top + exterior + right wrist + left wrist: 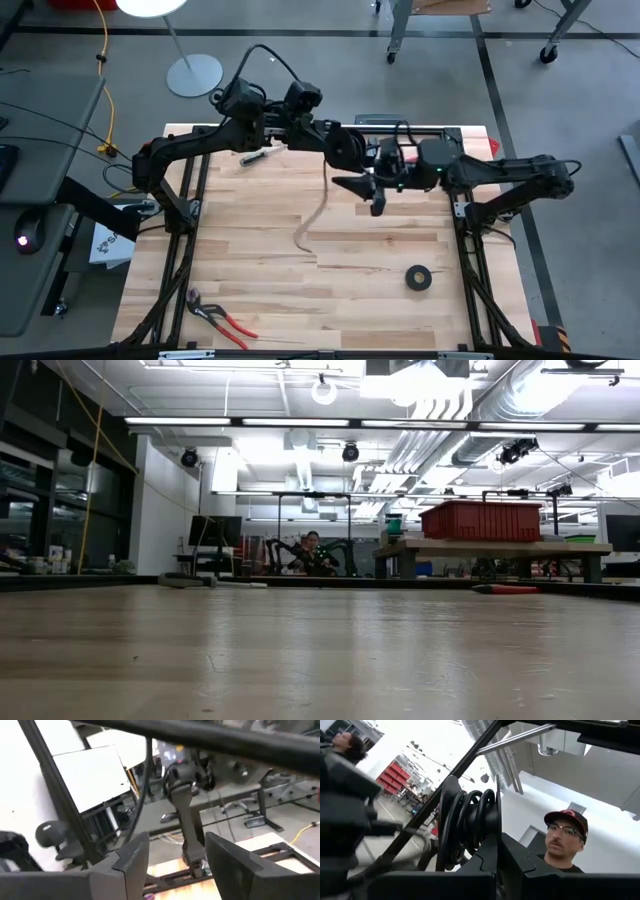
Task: Coil cords
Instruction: Coil the black wire on the black spool
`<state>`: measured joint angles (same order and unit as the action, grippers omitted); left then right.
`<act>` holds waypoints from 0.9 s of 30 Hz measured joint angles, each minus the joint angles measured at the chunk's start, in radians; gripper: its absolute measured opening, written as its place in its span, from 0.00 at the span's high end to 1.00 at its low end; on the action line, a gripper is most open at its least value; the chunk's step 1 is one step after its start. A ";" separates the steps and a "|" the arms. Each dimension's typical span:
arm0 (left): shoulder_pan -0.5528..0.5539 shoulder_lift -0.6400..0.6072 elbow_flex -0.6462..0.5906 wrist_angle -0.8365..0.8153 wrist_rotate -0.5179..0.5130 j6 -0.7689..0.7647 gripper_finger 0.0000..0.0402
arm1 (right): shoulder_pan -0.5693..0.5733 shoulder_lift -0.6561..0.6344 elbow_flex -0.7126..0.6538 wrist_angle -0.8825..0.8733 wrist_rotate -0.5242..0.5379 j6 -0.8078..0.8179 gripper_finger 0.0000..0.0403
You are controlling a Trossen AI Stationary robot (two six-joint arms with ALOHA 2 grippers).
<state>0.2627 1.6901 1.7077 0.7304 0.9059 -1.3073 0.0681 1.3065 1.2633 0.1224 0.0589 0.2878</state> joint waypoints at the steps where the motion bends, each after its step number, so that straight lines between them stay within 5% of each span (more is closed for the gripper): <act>1: 0.001 0.000 0.000 0.000 -0.001 0.003 1.00 | 0.000 0.014 0.000 0.013 -0.011 0.001 0.54; 8: 0.001 0.000 0.000 0.007 -0.022 0.015 1.00 | -0.012 0.105 0.000 0.158 -0.047 0.001 0.54; 15: 0.001 -0.007 0.000 0.031 -0.032 0.019 1.00 | -0.037 0.157 0.000 0.161 0.068 -0.031 0.54; 24: 0.036 -0.043 0.000 0.031 -0.034 0.054 1.00 | -0.002 0.139 0.000 0.178 0.015 -0.067 0.54; 27: 0.053 -0.054 0.000 0.032 -0.048 0.070 1.00 | 0.032 0.127 0.000 0.175 0.107 -0.133 0.54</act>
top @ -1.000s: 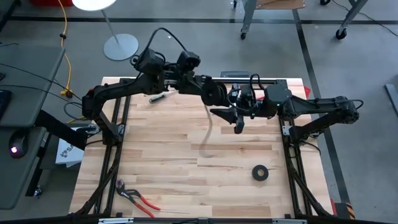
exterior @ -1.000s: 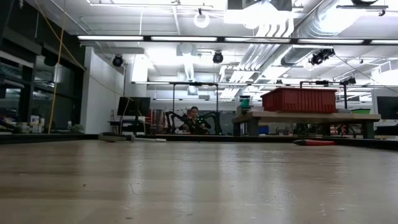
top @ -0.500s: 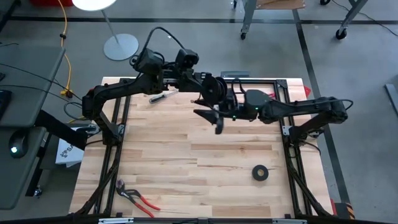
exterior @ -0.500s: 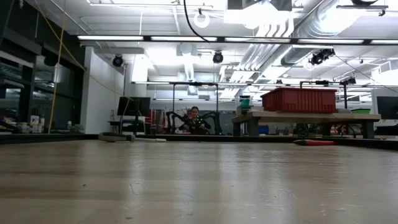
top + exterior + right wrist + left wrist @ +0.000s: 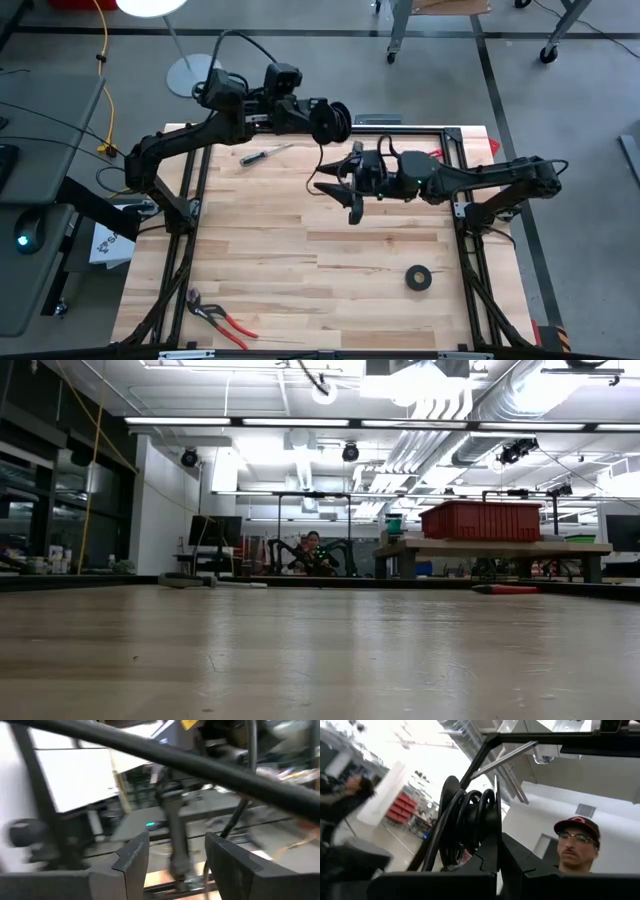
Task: Coil cords
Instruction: Coil the black wire on the black spool
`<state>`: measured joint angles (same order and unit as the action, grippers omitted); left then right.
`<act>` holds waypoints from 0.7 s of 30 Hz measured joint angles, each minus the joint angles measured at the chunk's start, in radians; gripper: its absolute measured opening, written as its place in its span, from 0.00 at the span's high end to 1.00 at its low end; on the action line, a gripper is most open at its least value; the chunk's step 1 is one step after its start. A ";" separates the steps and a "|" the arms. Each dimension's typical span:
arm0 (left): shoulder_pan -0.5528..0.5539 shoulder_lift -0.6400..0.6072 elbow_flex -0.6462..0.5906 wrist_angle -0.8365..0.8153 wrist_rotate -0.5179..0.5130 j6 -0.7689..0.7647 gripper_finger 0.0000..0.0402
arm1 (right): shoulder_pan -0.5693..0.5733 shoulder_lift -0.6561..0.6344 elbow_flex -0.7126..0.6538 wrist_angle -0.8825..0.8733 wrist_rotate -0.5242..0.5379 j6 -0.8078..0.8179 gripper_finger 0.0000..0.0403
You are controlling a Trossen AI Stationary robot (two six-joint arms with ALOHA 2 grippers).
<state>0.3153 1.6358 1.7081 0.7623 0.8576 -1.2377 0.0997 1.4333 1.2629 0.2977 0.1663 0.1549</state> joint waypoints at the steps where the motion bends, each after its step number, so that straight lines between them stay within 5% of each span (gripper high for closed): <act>1: 0.002 -0.003 0.000 0.000 -0.006 0.014 1.00 | 0.011 -0.002 0.000 0.000 0.049 -0.025 0.54; 9: 0.007 -0.005 0.000 0.004 -0.030 0.046 1.00 | 0.020 -0.002 0.000 -0.021 0.229 -0.093 0.54; 15: 0.021 -0.013 0.000 -0.001 -0.048 0.130 1.00 | 0.037 -0.003 0.000 0.076 0.207 -0.137 0.54; 21: 0.026 -0.031 0.000 0.001 -0.066 0.213 1.00 | 0.043 -0.001 0.000 0.044 0.388 -0.137 0.54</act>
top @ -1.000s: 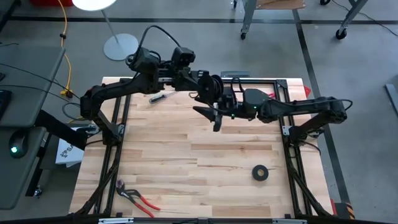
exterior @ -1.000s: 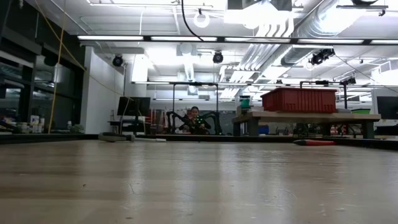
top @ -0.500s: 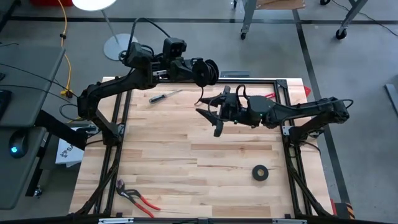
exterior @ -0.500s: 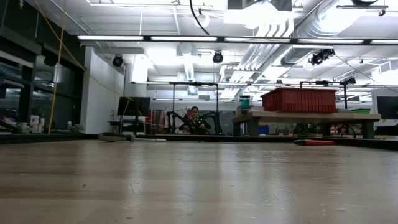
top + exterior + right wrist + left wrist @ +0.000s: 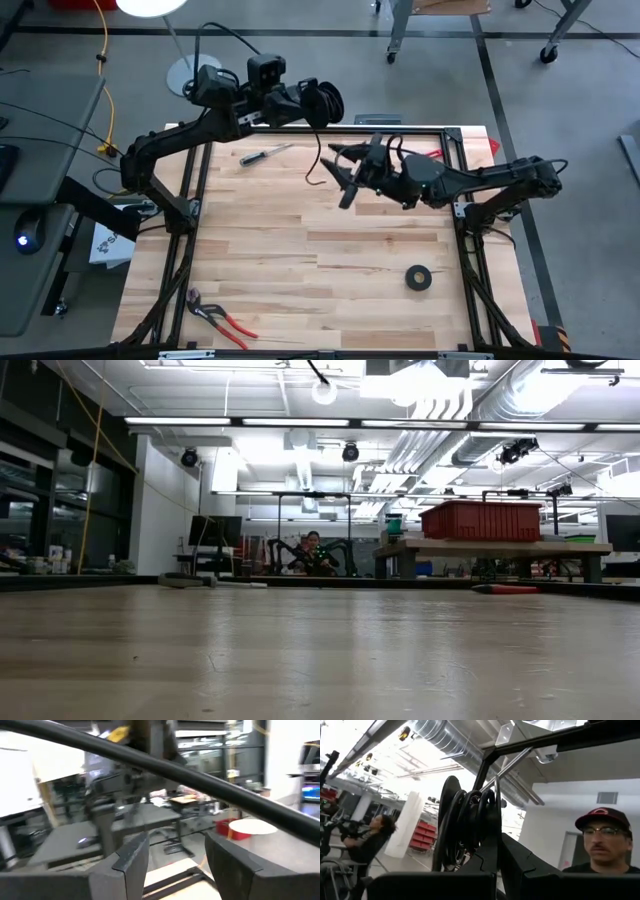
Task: Coil cords
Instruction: Coil the black wire on the black spool
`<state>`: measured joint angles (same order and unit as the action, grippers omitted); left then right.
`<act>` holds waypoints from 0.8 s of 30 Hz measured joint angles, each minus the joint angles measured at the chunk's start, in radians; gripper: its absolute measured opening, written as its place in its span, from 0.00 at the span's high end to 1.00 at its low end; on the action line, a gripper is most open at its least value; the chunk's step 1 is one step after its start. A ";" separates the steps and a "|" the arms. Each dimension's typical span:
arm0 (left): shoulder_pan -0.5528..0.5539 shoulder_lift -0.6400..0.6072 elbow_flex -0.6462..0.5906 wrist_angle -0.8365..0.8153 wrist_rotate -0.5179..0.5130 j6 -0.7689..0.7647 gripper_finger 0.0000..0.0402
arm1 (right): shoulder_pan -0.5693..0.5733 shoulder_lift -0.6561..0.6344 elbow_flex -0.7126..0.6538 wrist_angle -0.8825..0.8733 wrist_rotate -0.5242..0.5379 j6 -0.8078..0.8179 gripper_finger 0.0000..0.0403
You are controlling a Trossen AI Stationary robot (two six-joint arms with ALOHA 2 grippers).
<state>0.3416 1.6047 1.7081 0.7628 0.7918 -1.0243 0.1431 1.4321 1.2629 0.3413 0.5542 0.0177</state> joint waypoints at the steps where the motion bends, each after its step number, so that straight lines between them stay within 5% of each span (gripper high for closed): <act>1: 0.000 -0.002 0.000 -0.001 -0.001 0.005 1.00 | 0.000 0.000 0.000 0.001 0.015 0.002 0.54; 18: -0.012 -0.006 0.000 -0.010 -0.071 0.055 1.00 | -0.102 0.002 0.000 -0.014 -0.271 0.166 0.54; 24: -0.016 -0.006 0.000 -0.010 -0.099 0.077 1.00 | -0.123 0.010 0.000 -0.091 -0.280 0.165 0.55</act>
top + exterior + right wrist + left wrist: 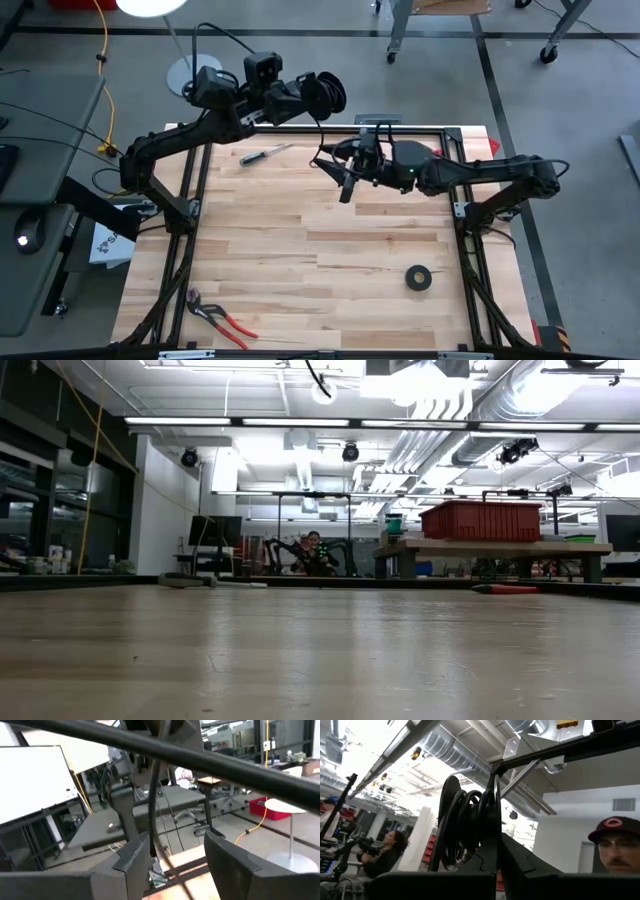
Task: Coil cords
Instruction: Coil the black wire on the black spool
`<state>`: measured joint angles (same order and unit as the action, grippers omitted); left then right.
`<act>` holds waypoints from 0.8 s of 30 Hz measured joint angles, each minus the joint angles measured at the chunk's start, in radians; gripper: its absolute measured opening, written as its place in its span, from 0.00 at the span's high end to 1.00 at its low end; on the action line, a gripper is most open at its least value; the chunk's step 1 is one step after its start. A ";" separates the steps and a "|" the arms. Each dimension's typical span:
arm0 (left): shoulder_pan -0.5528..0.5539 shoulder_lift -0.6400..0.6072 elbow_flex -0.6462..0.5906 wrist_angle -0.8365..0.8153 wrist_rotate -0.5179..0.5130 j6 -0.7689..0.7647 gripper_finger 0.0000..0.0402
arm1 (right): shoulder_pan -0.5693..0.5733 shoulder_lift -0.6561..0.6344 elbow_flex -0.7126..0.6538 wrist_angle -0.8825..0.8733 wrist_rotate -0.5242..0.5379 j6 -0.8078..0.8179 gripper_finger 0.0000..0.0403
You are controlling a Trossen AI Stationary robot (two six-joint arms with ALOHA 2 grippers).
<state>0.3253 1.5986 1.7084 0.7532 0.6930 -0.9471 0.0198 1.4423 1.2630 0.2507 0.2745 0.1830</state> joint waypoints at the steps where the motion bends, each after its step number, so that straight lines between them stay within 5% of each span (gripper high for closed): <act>1: 0.000 0.000 0.000 0.000 -0.006 0.000 1.00 | -0.001 0.004 0.000 -0.002 -0.008 0.000 0.56; 24: -0.007 0.001 0.000 0.000 -0.042 0.043 1.00 | -0.001 0.072 0.000 0.100 -0.035 -0.034 0.66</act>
<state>0.3180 1.5993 1.7084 0.7532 0.6510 -0.9043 0.0188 1.5144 1.2629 0.3510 0.2397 0.1488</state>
